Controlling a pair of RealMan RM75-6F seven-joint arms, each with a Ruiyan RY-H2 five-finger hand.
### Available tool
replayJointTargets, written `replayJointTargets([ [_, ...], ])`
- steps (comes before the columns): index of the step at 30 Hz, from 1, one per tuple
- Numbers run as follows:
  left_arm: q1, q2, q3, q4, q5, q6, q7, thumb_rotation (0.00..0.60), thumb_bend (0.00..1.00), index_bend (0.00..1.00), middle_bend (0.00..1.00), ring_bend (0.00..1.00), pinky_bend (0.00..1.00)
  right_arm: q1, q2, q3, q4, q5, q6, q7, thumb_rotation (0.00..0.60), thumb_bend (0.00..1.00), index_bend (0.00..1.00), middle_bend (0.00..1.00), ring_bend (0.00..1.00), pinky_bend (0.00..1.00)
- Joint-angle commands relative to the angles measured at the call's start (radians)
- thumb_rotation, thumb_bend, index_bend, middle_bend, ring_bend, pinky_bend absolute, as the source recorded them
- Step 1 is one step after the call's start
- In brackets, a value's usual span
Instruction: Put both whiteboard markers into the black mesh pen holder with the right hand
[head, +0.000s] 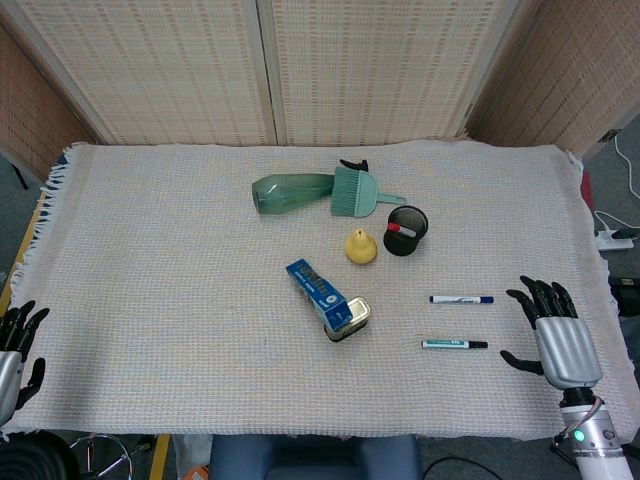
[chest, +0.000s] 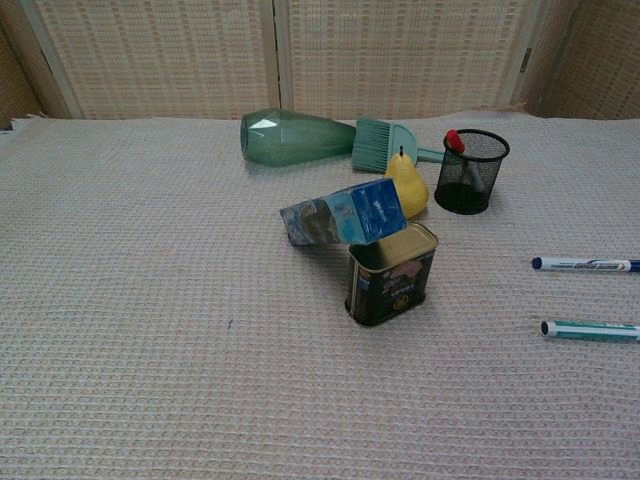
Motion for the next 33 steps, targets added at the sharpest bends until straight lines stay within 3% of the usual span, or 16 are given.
replayJointTargets([
  [1, -0.004, -0.001, -0.003, 0.005, -0.013, -0.014, -0.004, 0.6, 0.49, 0.11, 0.0, 0.0, 0.1, 0.005, -0.003, 0.003, 0.008, 0.018, -0.012, -0.008, 0.6, 0.0, 0.21, 0.05, 0.06, 0.03],
  [22, -0.001, 0.008, -0.004, -0.003, -0.001, 0.002, -0.014, 0.6, 0.49, 0.11, 0.0, 0.0, 0.1, 0.005, -0.002, 0.0, 0.007, 0.03, -0.015, -0.016, 0.6, 0.0, 0.25, 0.05, 0.06, 0.03],
  [27, 0.001, 0.011, -0.004, -0.009, -0.002, 0.004, -0.021, 0.6, 0.49, 0.11, 0.0, 0.0, 0.1, 0.011, -0.021, 0.008, 0.031, 0.016, -0.005, -0.009, 0.6, 0.0, 0.36, 0.06, 0.09, 0.03],
  [30, 0.002, 0.014, -0.005, -0.011, -0.003, 0.006, -0.023, 0.6, 0.49, 0.12, 0.0, 0.0, 0.1, 0.024, -0.058, 0.023, 0.079, -0.007, 0.001, 0.03, 0.6, 0.07, 0.45, 0.11, 0.15, 0.03],
  [33, 0.003, 0.014, -0.005, -0.011, -0.001, 0.007, -0.027, 0.6, 0.49, 0.11, 0.0, 0.0, 0.1, 0.052, -0.073, 0.037, 0.102, 0.024, -0.045, 0.02, 0.6, 0.11, 0.48, 0.13, 0.17, 0.04],
])
